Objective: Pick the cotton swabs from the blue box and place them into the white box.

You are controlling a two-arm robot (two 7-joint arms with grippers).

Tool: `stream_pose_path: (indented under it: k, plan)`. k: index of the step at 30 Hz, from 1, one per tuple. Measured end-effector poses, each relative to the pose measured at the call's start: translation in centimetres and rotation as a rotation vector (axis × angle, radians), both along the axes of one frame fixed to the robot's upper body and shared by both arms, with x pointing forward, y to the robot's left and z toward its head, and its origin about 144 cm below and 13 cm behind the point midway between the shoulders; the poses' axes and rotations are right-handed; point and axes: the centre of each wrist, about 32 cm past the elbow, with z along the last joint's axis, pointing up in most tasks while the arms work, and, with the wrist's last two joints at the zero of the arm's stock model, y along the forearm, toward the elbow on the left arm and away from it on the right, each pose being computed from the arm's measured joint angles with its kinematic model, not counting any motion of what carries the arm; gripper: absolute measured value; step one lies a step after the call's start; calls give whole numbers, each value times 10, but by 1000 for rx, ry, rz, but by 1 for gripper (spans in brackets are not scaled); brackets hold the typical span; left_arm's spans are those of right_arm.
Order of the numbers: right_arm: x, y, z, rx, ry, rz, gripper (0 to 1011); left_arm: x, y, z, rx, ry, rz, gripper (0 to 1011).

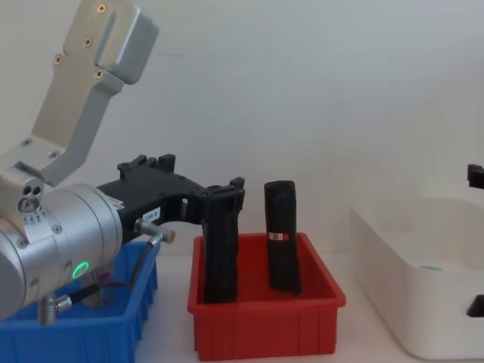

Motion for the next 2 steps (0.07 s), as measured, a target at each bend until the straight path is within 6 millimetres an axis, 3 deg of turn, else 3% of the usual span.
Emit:
stream_pose_path:
  k: [2]
  plan:
    - [0, 0, 0, 0, 0, 0, 1002, 0, 0, 0, 0, 0, 0, 1004]
